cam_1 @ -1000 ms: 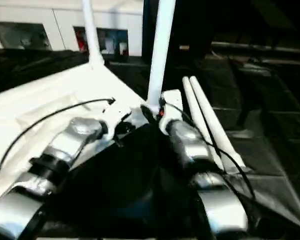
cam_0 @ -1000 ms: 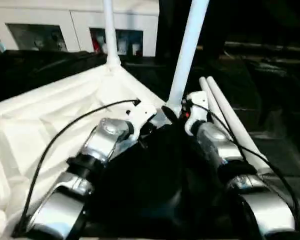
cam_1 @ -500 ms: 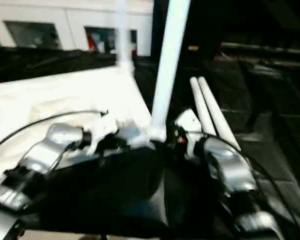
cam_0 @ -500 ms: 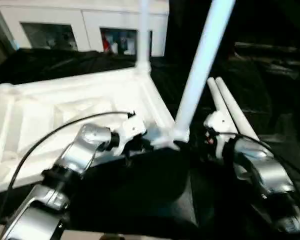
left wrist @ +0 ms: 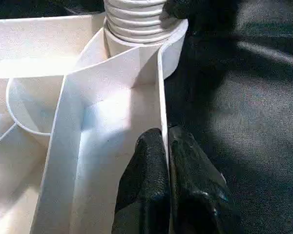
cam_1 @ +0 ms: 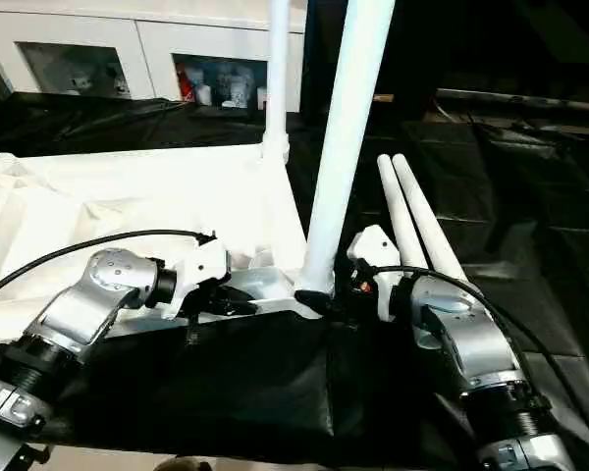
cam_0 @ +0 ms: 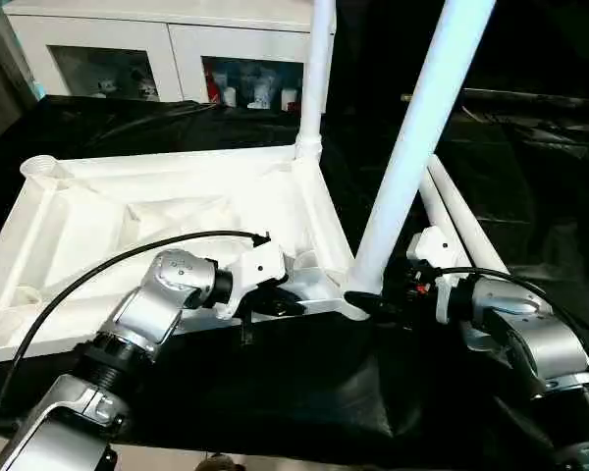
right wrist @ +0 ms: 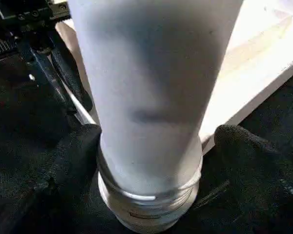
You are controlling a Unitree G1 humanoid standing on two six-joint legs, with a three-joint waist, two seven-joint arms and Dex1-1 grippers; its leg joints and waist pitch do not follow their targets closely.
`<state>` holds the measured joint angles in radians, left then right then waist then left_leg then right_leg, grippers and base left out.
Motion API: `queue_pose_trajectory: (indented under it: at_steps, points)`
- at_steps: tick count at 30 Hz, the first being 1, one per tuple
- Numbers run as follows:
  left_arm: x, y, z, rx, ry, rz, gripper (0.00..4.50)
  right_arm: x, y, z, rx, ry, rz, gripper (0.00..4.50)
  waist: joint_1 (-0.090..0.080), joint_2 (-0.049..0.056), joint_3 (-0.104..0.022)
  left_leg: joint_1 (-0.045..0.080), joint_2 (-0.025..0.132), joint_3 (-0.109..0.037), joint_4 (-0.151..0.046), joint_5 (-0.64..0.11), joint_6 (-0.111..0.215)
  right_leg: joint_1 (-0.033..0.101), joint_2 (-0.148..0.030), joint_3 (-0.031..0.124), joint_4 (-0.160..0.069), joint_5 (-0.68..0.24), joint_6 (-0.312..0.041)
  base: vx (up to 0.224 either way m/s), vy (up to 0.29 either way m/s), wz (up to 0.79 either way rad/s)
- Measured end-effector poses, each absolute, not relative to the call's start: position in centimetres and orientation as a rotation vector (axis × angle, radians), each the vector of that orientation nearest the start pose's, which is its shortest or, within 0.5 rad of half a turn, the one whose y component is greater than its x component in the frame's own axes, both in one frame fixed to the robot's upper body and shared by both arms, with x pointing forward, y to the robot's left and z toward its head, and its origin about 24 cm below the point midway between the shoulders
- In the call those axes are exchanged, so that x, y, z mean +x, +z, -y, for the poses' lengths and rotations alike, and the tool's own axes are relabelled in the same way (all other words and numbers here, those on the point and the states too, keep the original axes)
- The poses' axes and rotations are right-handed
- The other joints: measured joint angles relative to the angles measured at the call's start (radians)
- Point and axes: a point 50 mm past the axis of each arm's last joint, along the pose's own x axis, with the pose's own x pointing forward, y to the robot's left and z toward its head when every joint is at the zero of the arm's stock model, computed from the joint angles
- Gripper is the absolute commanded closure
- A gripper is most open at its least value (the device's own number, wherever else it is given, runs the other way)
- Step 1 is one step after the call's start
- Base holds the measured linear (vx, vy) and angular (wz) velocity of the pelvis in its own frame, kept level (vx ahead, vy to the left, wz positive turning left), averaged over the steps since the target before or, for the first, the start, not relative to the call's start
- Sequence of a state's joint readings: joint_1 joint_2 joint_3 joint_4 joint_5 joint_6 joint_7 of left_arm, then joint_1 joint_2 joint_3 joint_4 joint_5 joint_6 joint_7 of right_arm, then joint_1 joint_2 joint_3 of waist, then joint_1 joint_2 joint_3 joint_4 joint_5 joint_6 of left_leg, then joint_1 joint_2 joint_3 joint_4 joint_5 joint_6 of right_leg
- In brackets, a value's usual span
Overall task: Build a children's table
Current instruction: Insert table leg to table base, then rotate leg to tighten
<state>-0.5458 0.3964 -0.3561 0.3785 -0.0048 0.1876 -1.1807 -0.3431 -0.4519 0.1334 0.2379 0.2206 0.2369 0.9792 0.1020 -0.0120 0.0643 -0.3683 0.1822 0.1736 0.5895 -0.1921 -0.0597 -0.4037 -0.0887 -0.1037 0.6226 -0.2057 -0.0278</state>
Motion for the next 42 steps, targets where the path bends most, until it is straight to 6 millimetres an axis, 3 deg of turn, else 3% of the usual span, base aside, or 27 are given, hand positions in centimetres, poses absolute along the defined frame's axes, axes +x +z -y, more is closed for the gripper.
queue_pose_trajectory:
  at_steps: [9,15,20,24,29,36,39,42]
  points:
    - [30.4,6.4,-11.7,0.460,-1.381,-0.408,4.50,29.0,6.2,16.4,-0.172,1.057,-0.292,1.62,0.000,0.000,0.000,0.000,0.000,0.000,0.003,0.000,0.000,0.000,0.000,0.000,0.003,0.000,0.000,0.000,0.000,0.00]
    - [30.5,6.3,-11.7,0.458,-1.372,-0.409,4.50,29.1,6.0,16.3,-0.169,1.047,-0.289,1.73,-0.001,0.000,0.000,0.000,0.001,0.000,0.005,0.000,0.000,0.000,0.000,0.001,0.005,0.000,0.000,0.000,0.000,0.00]
    - [31.3,6.0,-11.2,0.444,-1.271,-0.415,4.50,30.0,4.9,15.7,-0.076,0.883,-0.260,1.74,-0.011,0.000,-0.001,0.001,0.001,0.000,0.007,0.000,0.000,0.001,0.000,0.002,0.008,0.000,0.000,0.000,0.000,0.00]
    - [33.6,5.8,-8.8,0.394,-1.056,-0.433,4.50,32.8,4.4,14.4,0.010,0.545,-0.247,1.74,-0.016,0.000,-0.001,0.002,0.001,0.000,0.010,0.000,-0.007,0.001,0.000,0.003,0.008,0.006,0.000,0.000,0.000,0.00]
    - [34.5,5.6,-6.3,0.347,-0.927,-0.446,4.50,34.6,4.3,12.6,0.060,0.324,-0.262,1.75,-0.016,0.003,-0.003,0.002,0.000,0.000,0.010,0.000,-0.007,0.002,0.000,0.004,0.008,0.007,0.000,0.000,0.000,0.00]
    - [34.5,5.5,-6.0,0.355,-0.914,-0.439,4.50,35.0,4.2,11.9,0.092,0.293,-0.261,1.75,-0.019,0.004,-0.004,0.002,0.000,0.000,0.010,0.000,-0.006,0.004,0.000,0.004,0.007,0.008,0.001,0.000,0.000,0.00]
    - [34.5,5.4,-6.1,0.361,-0.910,-0.434,4.50,35.1,4.1,11.8,0.110,0.290,-0.256,1.02,-0.020,0.004,-0.004,0.002,0.000,0.000,0.010,0.000,-0.007,0.004,0.000,0.004,0.007,0.009,0.001,0.000,0.000,0.00]
    - [34.6,5.5,-6.3,0.367,-0.911,-0.428,4.50,35.1,4.2,11.6,0.147,0.307,-0.246,0.95,-0.025,0.004,-0.004,0.002,0.000,0.000,0.010,0.000,-0.007,0.003,0.000,0.004,0.007,0.010,0.001,0.000,0.000,0.00]
